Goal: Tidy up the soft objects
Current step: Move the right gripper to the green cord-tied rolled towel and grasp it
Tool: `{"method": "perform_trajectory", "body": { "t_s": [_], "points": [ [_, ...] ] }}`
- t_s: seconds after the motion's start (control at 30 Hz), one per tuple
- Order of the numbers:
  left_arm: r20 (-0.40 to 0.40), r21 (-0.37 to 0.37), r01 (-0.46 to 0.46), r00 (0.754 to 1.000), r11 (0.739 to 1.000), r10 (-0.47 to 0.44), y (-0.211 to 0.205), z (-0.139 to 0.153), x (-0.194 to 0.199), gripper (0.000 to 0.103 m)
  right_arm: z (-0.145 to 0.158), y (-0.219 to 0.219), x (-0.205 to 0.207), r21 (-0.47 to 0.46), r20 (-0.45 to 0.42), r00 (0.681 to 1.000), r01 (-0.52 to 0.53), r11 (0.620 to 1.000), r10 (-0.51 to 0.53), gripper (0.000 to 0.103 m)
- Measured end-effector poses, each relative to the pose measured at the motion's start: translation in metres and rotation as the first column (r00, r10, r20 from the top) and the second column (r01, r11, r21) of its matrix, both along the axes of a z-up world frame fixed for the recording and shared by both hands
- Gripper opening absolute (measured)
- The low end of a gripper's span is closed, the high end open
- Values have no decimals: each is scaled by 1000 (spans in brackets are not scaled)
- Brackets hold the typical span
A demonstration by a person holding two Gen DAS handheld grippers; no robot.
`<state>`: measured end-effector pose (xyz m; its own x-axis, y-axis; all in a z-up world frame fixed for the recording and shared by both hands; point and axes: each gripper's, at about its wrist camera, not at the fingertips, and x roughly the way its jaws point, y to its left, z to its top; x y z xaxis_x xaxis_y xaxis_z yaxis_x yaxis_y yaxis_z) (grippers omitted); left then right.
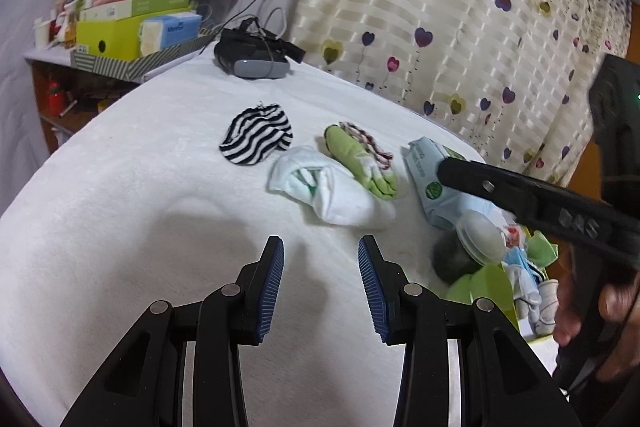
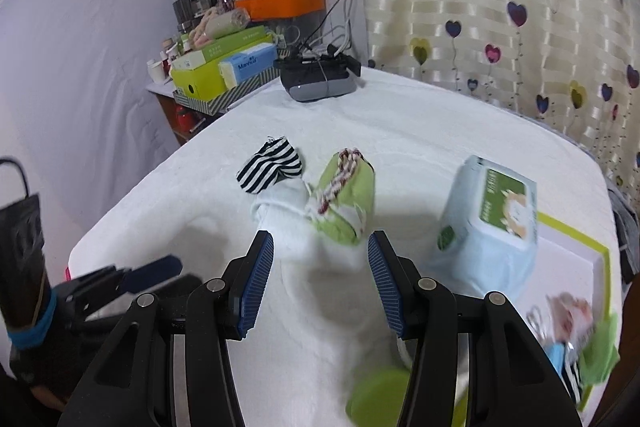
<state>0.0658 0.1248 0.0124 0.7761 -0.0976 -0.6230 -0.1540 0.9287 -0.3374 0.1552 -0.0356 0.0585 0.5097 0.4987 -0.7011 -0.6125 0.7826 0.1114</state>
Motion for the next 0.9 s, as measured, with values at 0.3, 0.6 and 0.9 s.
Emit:
{"method": "perform_trajectory", "body": {
  "t_s": [0.3,0.6,0.9],
  "points": [
    [-7,-34,-32,999,999,32,21,-8,10,38,-22,35,63,-36,-138,990,0,999,-5,51],
    [-15,-58,-27,1000,998,26,28,-15,19,38,-50,55,92,-131,-232,972,17,991,-47,51],
    [-26,-78,15,1000,997,-17,19,-17,31,38,-41,47,83,-117,-195,981,-31,993,8,22]
  ]
}}
